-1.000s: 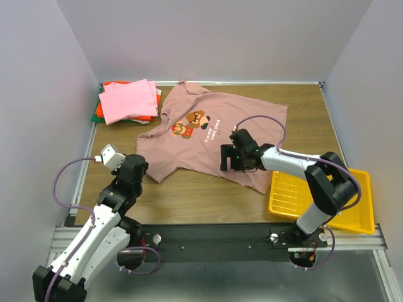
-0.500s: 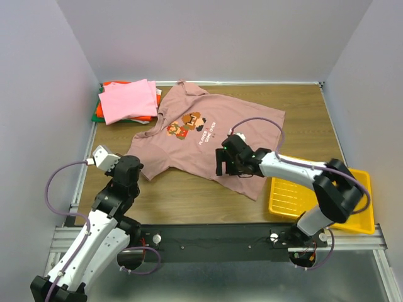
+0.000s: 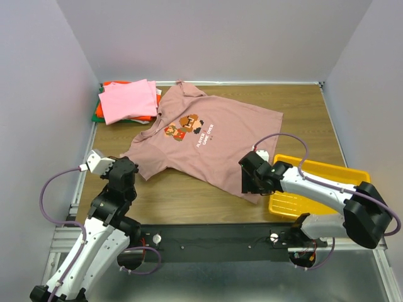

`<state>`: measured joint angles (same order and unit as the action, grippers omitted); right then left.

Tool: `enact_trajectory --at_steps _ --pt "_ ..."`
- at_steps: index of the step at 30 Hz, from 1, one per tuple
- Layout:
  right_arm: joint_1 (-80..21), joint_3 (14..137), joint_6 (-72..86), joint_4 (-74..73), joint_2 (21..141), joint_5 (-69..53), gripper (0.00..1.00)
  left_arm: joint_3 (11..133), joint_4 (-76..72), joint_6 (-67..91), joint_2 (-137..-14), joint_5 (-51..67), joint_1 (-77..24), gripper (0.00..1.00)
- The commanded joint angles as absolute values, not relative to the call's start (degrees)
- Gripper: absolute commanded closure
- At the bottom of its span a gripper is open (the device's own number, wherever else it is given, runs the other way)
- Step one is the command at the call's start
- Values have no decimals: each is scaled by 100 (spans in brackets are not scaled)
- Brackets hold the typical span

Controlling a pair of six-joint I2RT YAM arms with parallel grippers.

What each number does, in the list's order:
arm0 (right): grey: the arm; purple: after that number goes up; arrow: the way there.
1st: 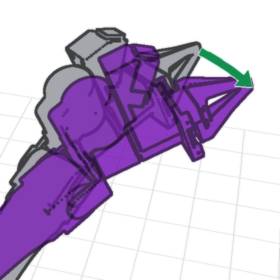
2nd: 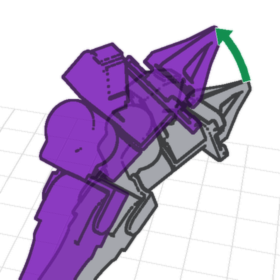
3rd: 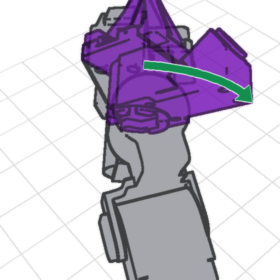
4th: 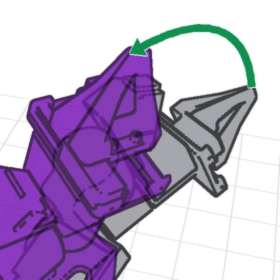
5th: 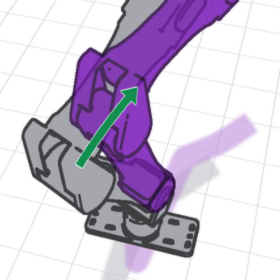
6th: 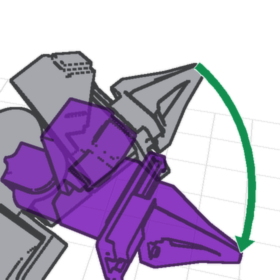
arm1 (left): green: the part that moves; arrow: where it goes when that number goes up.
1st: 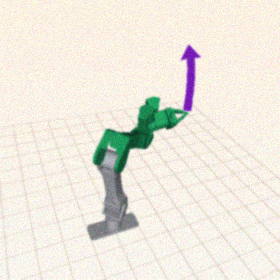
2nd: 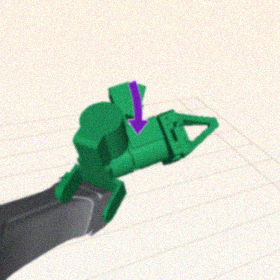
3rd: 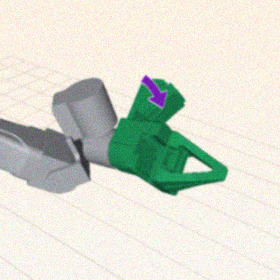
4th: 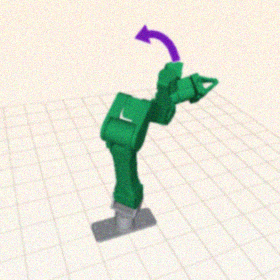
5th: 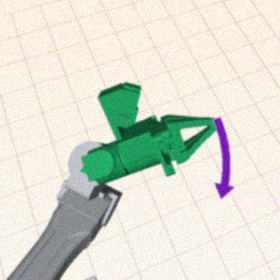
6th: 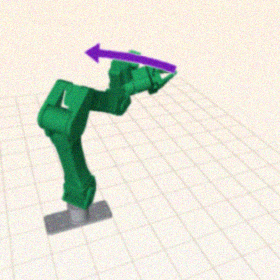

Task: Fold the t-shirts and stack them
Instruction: Flatten the tshirt out

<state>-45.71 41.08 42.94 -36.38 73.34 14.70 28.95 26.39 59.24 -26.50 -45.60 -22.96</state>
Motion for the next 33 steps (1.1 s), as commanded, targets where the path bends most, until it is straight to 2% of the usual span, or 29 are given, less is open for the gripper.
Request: enact_trajectory --at_steps 1,7,33 --pt "-4614 3973 4684 -4069 7154 1547 34 2892 2786 6082 -2575 -5001 -2268 100" --pt "-4605 3876 4869 -4377 7014 1521 43 2865 2769 6100 -2505 -4992 -2268 100" --pt "-4606 3243 5458 -3929 7032 1336 64 2812 2751 6117 -2382 -4948 -2268 100"
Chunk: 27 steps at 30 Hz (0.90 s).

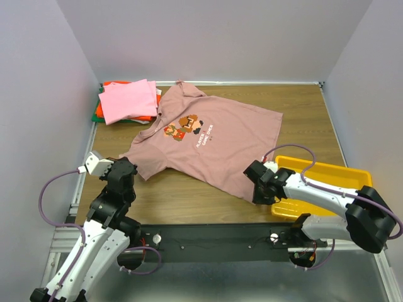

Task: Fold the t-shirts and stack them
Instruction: Flatten the tshirt out

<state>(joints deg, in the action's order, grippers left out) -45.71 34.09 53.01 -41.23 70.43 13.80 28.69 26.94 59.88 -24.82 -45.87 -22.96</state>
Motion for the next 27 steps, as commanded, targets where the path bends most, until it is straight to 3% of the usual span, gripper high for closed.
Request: enact_trajectory --at_steps 1,27 --pt "-4614 3269 5441 -3929 7005 1310 64 2812 2768 6126 -2373 -4948 -2268 100" --pt "-4614 2989 5608 -3560 6724 1064 55 2786 2716 6091 -2382 -4896 -2276 100"
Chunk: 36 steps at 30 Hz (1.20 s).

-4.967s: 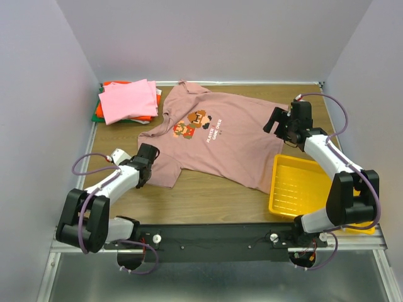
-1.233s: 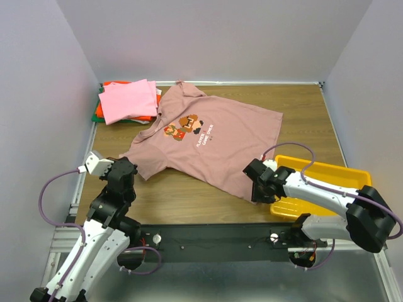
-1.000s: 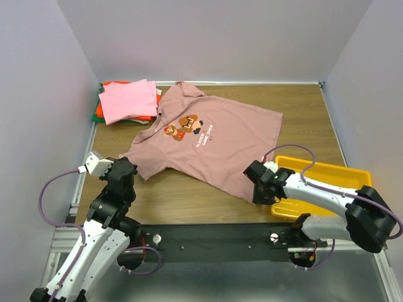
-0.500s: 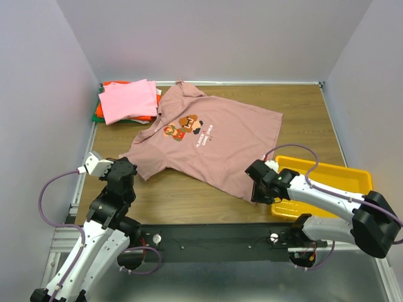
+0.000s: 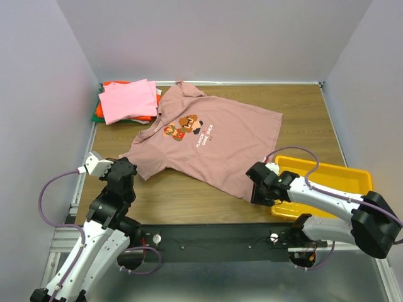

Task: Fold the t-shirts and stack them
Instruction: Flatten the tshirt out

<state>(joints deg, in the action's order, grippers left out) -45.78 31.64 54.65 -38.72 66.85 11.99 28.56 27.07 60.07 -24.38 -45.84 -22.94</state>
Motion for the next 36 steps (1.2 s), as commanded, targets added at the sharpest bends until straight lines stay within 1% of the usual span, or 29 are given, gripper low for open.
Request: enact_trajectory --at_steps 1,6,10,11,12,13,16,24,28,32,33,36 --pt "-4614 2962 5607 -3525 6741 1055 55 2777 2716 6091 -2382 -4896 -2276 100" --pt "-4623 2839 5555 -3384 6882 897 58 2777 2742 6108 -2364 -4887 -2276 100" --pt "-4614 2795 5493 -3349 6917 818 64 2777 2768 6135 -2329 -4887 -2276 100" --pt "-4614 2786 5493 -3349 6908 774 71 2777 2777 6143 -2329 -4895 -2276 100" --pt "-4614 2777 5484 -3357 6882 739 76 2786 2786 6144 -2320 -4887 -2276 100" --pt "-4614 2743 5493 -3357 6856 686 87 2786 2812 6178 -2312 -4895 -2276 100" --pt "-4614 2733 5546 -3488 6751 607 99 2830 2909 6284 -2294 -4930 -2276 100" --pt "-4676 2979 5686 -4525 6390 729 100 2848 3383 6820 -2013 -5001 -2276 100" --pt "-4693 2962 5722 -4702 6205 738 100 2830 3516 6970 -1951 -4975 -2285 100" --pt "-4685 3111 5687 -4676 6170 826 100 2734 3104 6435 -2056 -4633 -2294 100" --pt "-4685 3233 5695 -4676 6170 948 100 2699 2781 6086 -2144 -4510 -2285 100" --pt "-4676 3445 5599 -4676 6214 1203 100 2497 2102 5758 -2328 -4026 -2294 100"
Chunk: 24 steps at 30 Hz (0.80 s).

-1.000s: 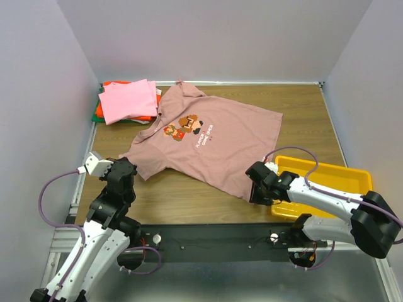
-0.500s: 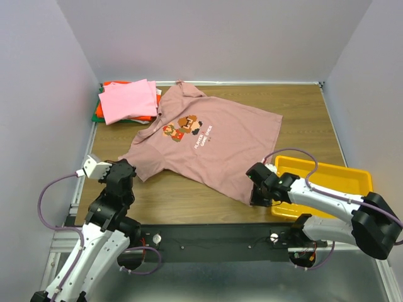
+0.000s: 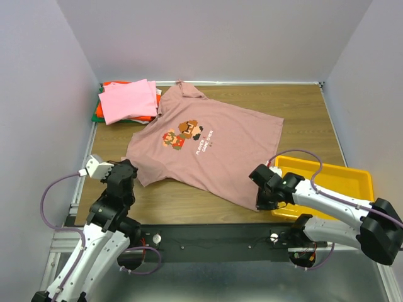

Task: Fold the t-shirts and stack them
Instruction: Fold the tshirt

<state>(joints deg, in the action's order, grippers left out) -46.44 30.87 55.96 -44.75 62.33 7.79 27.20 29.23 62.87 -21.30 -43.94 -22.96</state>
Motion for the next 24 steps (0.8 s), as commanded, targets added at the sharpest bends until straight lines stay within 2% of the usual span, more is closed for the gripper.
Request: enact_trajectory --at_steps 1,13,24 --pt "-4684 3567 5573 -4676 6292 1335 100 2418 1753 5531 -2373 -3808 -2285 100" --pt "-4500 4087 5177 -4597 6671 2258 100 2751 221 4343 -3989 -2954 -2276 100" --pt "-3367 4588 4237 -4307 6890 2443 100 3506 -870 3736 -5518 -2497 -2162 100"
